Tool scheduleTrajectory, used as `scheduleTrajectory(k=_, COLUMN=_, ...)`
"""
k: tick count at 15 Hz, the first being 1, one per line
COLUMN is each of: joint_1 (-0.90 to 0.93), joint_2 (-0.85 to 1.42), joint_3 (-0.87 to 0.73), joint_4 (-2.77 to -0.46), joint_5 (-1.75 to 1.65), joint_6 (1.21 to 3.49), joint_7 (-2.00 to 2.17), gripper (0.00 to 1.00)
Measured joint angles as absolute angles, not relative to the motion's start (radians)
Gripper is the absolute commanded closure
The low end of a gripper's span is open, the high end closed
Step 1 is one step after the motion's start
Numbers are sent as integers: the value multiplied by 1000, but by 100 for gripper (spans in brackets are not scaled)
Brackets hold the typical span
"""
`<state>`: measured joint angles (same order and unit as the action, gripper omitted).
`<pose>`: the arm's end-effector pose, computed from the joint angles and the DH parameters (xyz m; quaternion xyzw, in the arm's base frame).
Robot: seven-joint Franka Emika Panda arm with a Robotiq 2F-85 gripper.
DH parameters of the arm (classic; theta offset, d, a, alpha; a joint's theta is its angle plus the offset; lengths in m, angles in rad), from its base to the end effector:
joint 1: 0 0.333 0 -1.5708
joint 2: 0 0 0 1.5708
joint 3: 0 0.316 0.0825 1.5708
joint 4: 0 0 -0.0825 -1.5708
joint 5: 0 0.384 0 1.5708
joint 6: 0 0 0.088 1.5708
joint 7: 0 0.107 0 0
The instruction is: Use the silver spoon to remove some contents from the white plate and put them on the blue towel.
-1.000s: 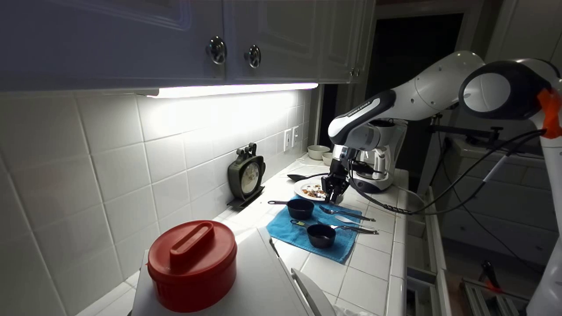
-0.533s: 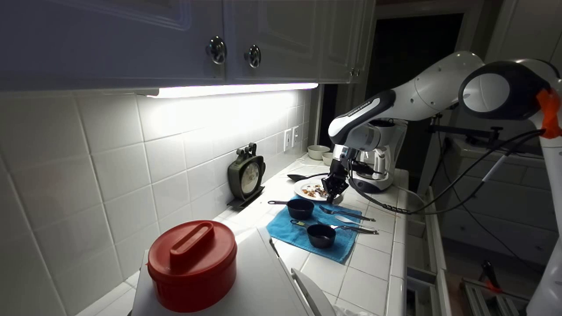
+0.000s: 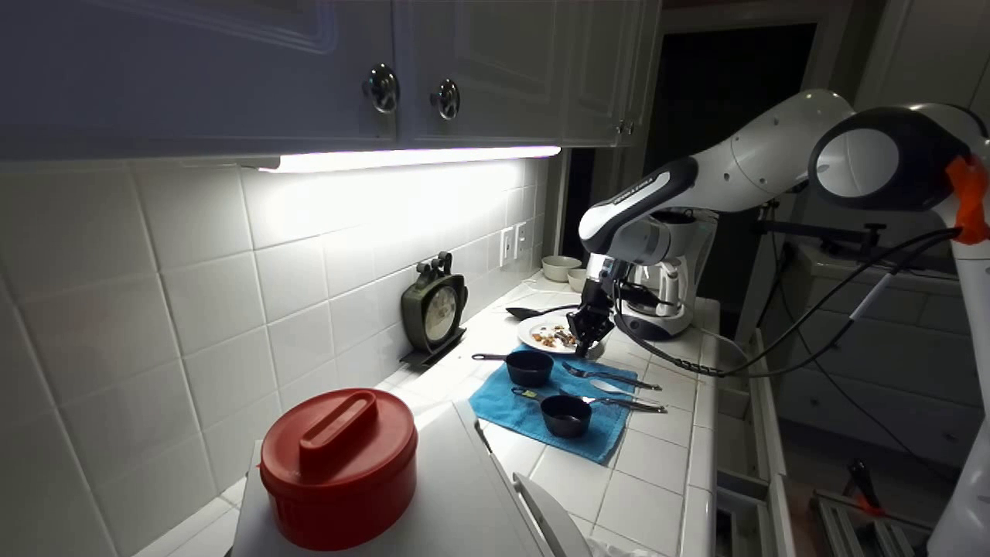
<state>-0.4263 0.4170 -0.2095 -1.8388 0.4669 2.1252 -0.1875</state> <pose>0.5231 -0.3509 0.2991 -0.9265 0.3419 -0.0084 0.1570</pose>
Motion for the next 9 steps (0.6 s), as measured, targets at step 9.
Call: scheduleTrajectory(k=9, joint_1=-426, joint_2=419, joint_3=-225, joint_4=-1783, joint_5=365, joint_6=2080, joint_7=-174, gripper=95)
